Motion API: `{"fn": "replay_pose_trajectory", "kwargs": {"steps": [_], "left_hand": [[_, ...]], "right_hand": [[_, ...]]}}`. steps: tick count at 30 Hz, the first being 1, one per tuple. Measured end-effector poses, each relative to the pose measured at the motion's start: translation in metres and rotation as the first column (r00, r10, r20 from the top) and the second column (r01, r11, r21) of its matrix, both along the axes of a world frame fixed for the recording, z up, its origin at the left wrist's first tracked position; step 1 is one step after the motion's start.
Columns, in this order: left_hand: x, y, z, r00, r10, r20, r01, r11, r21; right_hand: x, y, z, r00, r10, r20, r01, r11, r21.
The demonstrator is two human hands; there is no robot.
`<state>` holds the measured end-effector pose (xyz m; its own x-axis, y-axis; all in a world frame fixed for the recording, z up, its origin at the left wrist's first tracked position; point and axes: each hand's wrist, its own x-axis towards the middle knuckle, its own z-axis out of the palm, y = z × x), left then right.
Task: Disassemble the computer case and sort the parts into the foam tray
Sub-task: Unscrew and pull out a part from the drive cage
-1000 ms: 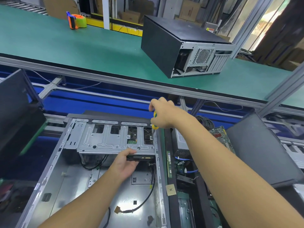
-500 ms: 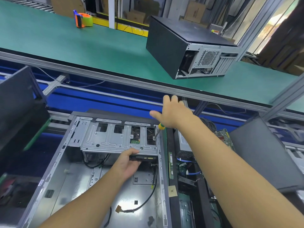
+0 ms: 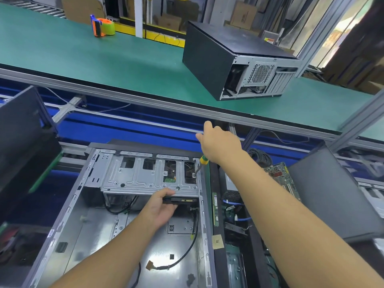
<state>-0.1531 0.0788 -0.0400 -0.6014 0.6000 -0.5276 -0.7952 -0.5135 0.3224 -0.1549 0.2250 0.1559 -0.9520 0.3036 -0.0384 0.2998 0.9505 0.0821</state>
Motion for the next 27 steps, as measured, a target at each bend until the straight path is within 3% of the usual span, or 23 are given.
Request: {"fn": "replay_pose_trajectory", "kwargs": {"steps": [2,5,7,9,12,13,15,18,20,21,24,26,27], "left_hand": [[0.0,0.0,0.001,1.0,-0.006,-0.003,0.006,1.0,-0.003],[0.0,-0.001,0.0,1.0,-0.002,0.003,0.002,1.0,-0.013],[0.0,-0.001,0.0,1.0,-0.006,-0.001,0.006,1.0,-0.011],[0.0,-0.001,0.0,1.0,-0.011,-0.007,0.011,1.0,0.001],[0.0,0.0,-0.002,1.0,-0.002,-0.004,0.002,1.0,0.012],[-0.001,-0.001,-0.003,1.0,0.001,-0.005,-0.001,1.0,0.016],[-0.002,-0.001,-0.005,1.0,0.0,-0.004,0.0,1.0,0.021],[-0.003,-0.001,-0.008,1.0,0.002,0.006,-0.002,1.0,0.028],[-0.003,-0.001,-0.009,1.0,0.008,0.012,-0.008,1.0,0.03],[-0.003,-0.001,-0.01,1.0,0.007,0.011,-0.007,1.0,0.029],[-0.004,-0.001,-0.011,1.0,0.005,0.007,-0.005,1.0,0.024],[-0.005,-0.001,-0.012,1.0,0.005,0.01,-0.005,1.0,0.02],[-0.005,-0.001,-0.012,1.0,0.003,0.011,-0.004,1.0,0.02]], "right_hand": [[0.0,-0.002,-0.001,0.998,0.059,-0.021,-0.059,0.998,-0.007],[-0.002,0.0,0.009,0.986,0.118,0.115,-0.078,0.95,-0.304],[-0.002,-0.001,0.011,0.979,0.125,0.159,-0.055,0.921,-0.386],[-0.001,-0.003,0.007,0.991,0.079,0.106,-0.046,0.958,-0.283],[0.0,-0.007,-0.004,0.998,0.045,-0.041,-0.043,0.998,0.04],[0.001,-0.007,-0.005,0.995,0.05,-0.09,-0.045,0.998,0.052],[0.0,-0.007,-0.004,0.994,0.044,-0.096,-0.051,0.996,-0.068],[-0.001,-0.005,0.007,0.992,0.109,0.069,-0.074,0.92,-0.384],[-0.001,-0.006,0.008,0.989,0.102,0.104,-0.045,0.895,-0.443],[-0.001,-0.008,0.006,0.995,0.072,0.074,-0.037,0.918,-0.396],[0.004,-0.012,-0.002,0.999,0.009,-0.047,-0.01,0.999,-0.031],[0.004,-0.011,-0.004,0.996,0.034,-0.081,-0.035,0.999,-0.008],[0.003,-0.009,-0.002,0.997,0.043,-0.066,-0.05,0.994,-0.095]]}}
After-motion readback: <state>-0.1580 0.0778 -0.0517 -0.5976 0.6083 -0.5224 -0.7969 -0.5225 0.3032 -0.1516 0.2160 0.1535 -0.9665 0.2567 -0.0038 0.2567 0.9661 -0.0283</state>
